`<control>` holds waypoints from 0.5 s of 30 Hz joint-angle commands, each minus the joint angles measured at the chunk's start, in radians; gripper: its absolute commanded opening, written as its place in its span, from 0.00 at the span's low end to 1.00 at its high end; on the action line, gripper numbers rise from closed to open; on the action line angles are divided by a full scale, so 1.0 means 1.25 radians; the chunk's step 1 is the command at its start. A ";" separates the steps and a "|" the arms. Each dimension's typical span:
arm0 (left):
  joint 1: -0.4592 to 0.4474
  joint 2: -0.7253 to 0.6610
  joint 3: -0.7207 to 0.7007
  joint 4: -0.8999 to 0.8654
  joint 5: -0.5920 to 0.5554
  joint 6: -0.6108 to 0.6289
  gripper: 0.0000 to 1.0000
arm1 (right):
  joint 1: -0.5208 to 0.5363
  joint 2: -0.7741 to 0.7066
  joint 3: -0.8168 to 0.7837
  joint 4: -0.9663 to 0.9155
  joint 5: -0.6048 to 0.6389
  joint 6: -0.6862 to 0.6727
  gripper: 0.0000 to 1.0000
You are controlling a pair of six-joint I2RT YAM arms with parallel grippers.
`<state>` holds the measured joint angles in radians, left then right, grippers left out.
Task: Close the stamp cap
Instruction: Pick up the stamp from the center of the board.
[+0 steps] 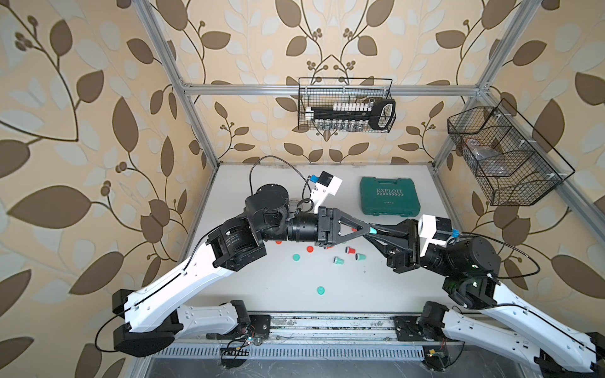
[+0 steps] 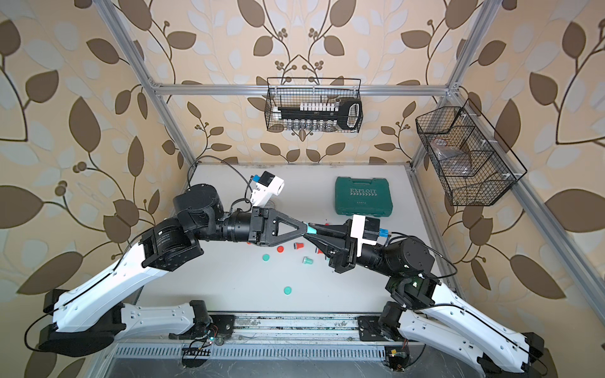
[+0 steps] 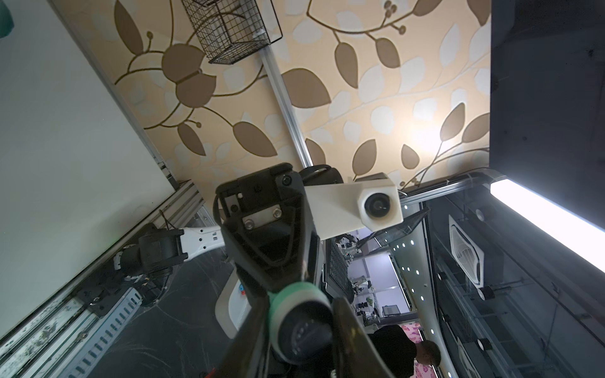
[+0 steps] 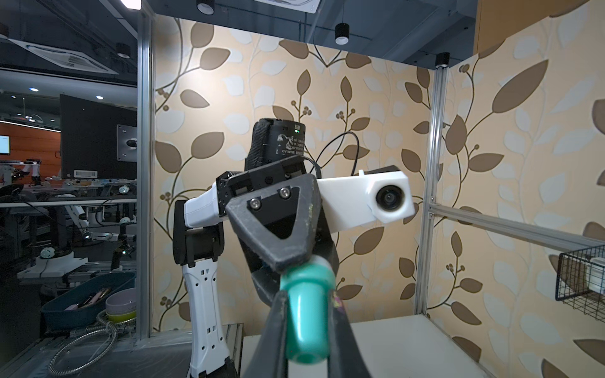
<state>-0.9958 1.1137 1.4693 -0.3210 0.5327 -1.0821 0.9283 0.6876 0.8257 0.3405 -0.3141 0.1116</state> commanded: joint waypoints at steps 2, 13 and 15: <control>-0.001 -0.043 0.048 -0.123 -0.109 0.089 0.45 | 0.002 -0.026 0.030 -0.035 0.050 -0.001 0.00; 0.061 -0.074 0.105 -0.359 -0.246 0.185 0.59 | 0.002 -0.028 0.114 -0.342 0.175 0.026 0.00; 0.099 -0.077 0.102 -0.385 -0.238 0.208 0.60 | 0.002 -0.018 0.127 -0.382 0.178 0.039 0.00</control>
<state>-0.9188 1.0271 1.5711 -0.7181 0.2749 -0.8944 0.9283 0.6495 0.9524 -0.0025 -0.1474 0.1246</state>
